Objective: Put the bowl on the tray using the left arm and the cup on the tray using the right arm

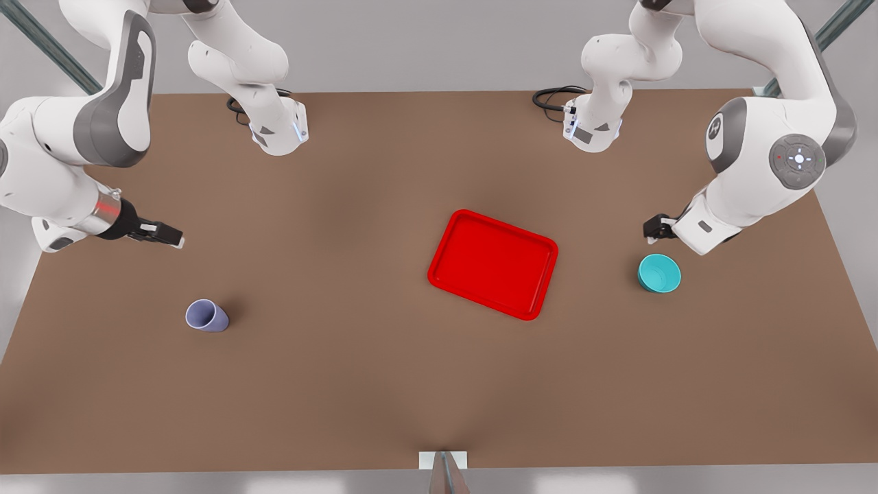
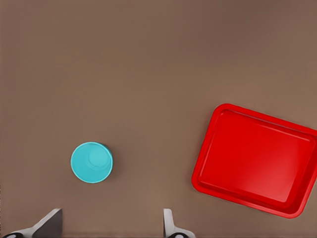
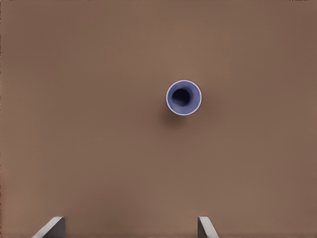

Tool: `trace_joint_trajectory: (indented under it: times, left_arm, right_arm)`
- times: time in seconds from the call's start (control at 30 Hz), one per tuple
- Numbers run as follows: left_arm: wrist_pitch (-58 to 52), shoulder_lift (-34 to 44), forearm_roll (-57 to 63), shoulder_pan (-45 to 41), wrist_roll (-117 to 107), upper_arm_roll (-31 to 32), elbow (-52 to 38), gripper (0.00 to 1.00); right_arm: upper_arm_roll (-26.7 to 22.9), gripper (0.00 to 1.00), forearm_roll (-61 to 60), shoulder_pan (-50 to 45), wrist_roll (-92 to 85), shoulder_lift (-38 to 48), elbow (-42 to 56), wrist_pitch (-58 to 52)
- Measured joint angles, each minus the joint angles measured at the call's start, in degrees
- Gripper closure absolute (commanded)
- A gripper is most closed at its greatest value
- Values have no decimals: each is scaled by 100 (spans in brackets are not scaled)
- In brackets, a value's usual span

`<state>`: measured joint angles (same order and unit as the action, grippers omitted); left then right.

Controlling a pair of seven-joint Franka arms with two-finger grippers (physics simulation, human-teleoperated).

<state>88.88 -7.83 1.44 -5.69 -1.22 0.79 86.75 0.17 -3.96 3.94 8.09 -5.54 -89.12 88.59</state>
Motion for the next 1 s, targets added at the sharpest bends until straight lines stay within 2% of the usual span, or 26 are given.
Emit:
trace_joint_trajectory:
  times: [0.07,0.13,0.17,0.2,0.23,0.4,0.57,1.0]
  left_arm:
    - [-27,-46,13,-8,-9,-7,29,0]
    - [-421,-546,1,95,8,-337,102,0]
    - [-54,-608,-47,36,23,-469,439,0]
    - [806,-468,-150,143,153,-716,1290,0]
    - [1213,-501,-334,744,1049,-747,1755,0]
    - [2947,-754,-1006,1445,3674,-756,3190,0]
    - [3347,-1577,-1605,1786,3901,-756,3155,0]
    - [3680,-2065,-1937,2028,3972,-782,2900,0]
  right_arm:
    - [0,0,-3,-12,0,0,0,-5]
    - [0,0,-6,-2,0,0,0,0]
    - [0,0,-2,2,0,0,0,0]
    - [0,0,-8,0,0,0,0,0]
    - [0,0,-3,-7,0,0,0,0]
    - [9,0,-8,-10,0,0,0,0]
    - [9,0,-8,-7,0,0,0,0]
    - [9,0,-14,-18,0,0,0,0]
